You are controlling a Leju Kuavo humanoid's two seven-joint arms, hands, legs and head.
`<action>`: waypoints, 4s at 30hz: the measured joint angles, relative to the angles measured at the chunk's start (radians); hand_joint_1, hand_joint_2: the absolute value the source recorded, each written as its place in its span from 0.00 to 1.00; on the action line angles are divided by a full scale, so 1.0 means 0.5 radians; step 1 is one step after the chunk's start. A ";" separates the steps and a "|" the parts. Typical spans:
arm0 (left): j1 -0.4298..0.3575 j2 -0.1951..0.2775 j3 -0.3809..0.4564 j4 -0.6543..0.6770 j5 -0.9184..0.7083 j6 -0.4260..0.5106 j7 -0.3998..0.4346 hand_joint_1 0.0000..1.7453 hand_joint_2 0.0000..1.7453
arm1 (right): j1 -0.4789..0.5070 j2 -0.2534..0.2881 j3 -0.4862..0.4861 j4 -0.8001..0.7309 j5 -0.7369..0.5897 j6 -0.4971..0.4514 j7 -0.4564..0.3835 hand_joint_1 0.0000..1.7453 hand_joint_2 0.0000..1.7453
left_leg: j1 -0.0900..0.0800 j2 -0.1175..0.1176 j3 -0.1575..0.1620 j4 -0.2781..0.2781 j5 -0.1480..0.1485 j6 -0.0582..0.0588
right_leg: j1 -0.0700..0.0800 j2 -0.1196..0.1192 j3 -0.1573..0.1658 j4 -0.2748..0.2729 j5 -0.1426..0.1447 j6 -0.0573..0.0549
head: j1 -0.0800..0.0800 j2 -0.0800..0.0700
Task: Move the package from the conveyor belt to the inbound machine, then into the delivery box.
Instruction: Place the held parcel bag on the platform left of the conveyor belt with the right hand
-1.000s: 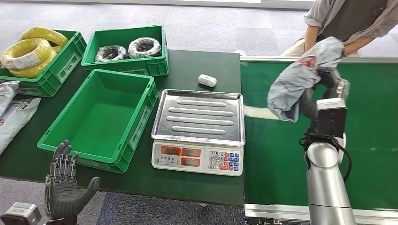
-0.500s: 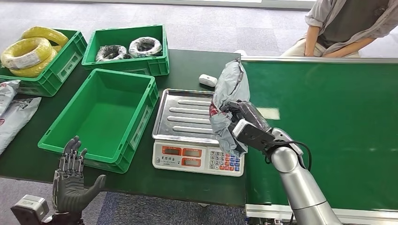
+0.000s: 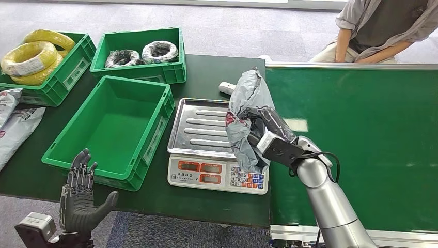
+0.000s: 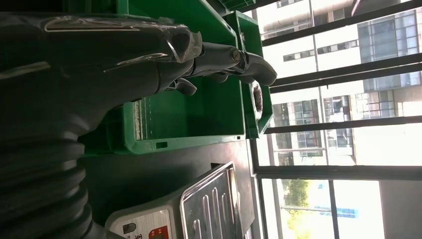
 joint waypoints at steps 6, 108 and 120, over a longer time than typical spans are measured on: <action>-0.015 -0.012 0.001 0.000 -0.003 0.001 0.001 0.00 1.00 | -0.044 0.044 0.041 -0.077 -0.048 -0.016 -0.023 1.00 1.00 | 0.000 0.000 0.000 0.000 0.000 0.000 | 0.000 0.000 0.000 0.000 0.000 0.000 | 0.000 0.000; -0.347 0.059 -1.012 0.120 -0.569 0.013 0.191 0.00 1.00 | 0.520 -0.102 -0.948 0.302 -0.316 -0.458 0.051 1.00 1.00 | -0.002 -0.002 -0.001 0.000 0.000 0.001 | -0.002 -0.002 -0.001 -0.001 0.002 0.000 | 0.000 0.000; -0.643 0.014 -1.269 0.357 -0.527 0.006 0.226 0.00 1.00 | 0.143 0.237 -0.504 0.578 -0.231 -0.304 0.082 0.66 1.00 | 0.000 0.002 -0.001 0.000 0.002 0.001 | 0.000 0.001 -0.002 0.001 0.002 0.000 | -0.001 0.000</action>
